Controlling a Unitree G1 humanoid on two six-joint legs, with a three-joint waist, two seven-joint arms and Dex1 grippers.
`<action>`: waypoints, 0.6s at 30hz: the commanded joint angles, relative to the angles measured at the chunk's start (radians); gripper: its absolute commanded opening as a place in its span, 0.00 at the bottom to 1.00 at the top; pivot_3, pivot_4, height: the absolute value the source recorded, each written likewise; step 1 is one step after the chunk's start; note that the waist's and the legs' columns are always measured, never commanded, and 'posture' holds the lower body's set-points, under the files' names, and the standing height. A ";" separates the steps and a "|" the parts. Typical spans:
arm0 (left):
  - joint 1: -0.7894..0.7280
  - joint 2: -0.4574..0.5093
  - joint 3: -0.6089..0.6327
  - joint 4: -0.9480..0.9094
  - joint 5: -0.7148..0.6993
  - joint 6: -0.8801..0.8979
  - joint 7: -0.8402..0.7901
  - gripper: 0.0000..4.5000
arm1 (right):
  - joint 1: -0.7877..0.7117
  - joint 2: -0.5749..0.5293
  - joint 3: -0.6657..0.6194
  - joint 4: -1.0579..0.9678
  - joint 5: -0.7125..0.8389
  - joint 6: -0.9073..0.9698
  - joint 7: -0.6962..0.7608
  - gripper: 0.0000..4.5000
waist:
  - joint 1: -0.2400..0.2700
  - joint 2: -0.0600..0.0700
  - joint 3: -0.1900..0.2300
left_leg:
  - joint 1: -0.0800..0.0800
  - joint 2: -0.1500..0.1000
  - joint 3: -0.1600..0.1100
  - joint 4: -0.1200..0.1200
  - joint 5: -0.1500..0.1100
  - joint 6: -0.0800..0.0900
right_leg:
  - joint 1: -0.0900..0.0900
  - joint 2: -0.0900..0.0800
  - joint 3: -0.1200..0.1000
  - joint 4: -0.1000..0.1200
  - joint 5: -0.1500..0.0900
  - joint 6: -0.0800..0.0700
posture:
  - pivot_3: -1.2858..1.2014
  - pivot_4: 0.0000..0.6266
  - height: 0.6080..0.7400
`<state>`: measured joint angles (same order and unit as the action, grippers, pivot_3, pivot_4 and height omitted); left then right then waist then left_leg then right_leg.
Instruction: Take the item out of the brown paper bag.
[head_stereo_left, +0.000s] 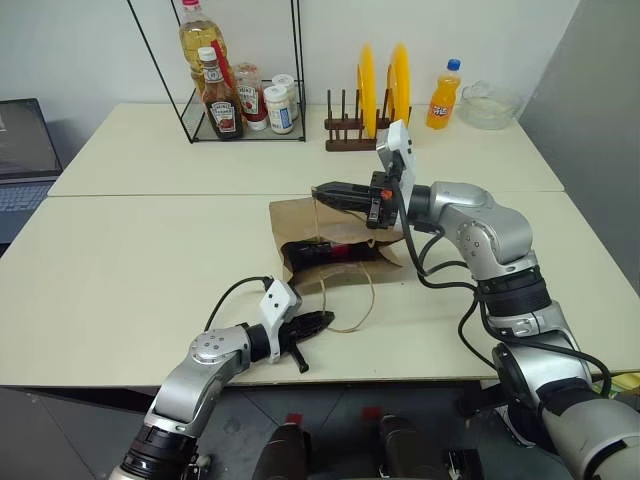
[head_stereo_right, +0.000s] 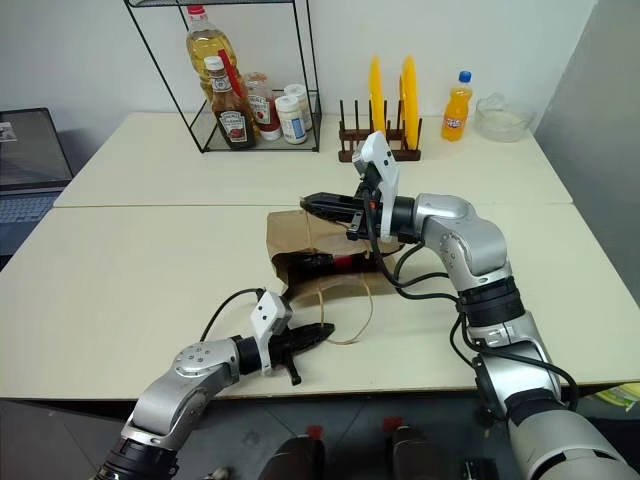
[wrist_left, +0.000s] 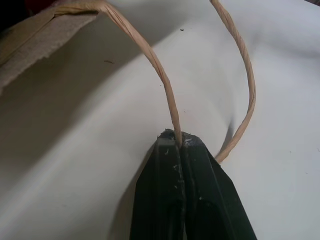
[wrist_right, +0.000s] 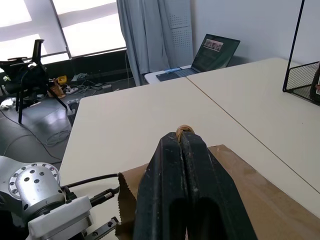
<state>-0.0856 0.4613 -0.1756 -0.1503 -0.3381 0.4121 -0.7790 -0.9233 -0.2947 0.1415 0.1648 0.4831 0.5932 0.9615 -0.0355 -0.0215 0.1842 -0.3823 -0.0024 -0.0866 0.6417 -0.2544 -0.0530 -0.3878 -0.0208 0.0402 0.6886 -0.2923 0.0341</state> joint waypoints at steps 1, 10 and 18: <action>0.032 0.040 -0.013 0.073 0.058 0.019 0.007 0.01 | -0.031 0.006 -0.011 -0.010 -0.012 -0.031 0.006 0.00 | 0.000 0.000 0.000 | 0.000 0.000 0.000 0.000 0.000 0.000 | 0.000 0.000 0.000 0.000 0.000 0.000 | 0.52 0.24 1.00; 0.040 0.213 -0.030 0.128 0.151 -0.116 -0.068 0.01 | -0.132 0.079 -0.025 0.111 -0.073 -0.092 -0.049 0.00 | -0.029 0.001 -0.001 | 0.005 0.001 0.001 -0.008 0.000 0.000 | -0.001 0.001 0.001 -0.002 0.002 -0.005 | 0.52 0.24 1.00; 0.058 0.360 0.002 0.081 0.115 -0.093 -0.180 0.01 | -0.152 0.100 -0.022 0.121 -0.084 -0.098 -0.054 0.00 | -0.052 0.002 -0.001 | 0.008 0.014 0.004 -0.014 0.000 0.000 | -0.001 0.008 0.001 -0.003 0.001 -0.009 | 0.52 0.24 1.00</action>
<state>-0.0863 0.7726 -0.1731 -0.1404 -0.2668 0.2469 -0.9431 -1.0394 -0.1961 0.1396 0.3012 0.4034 0.5156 0.9110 -0.0874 -0.0197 0.1836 -0.3739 0.0121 -0.0818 0.6272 -0.2543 -0.0530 -0.3888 -0.0110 0.0419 0.6855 -0.2911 0.0245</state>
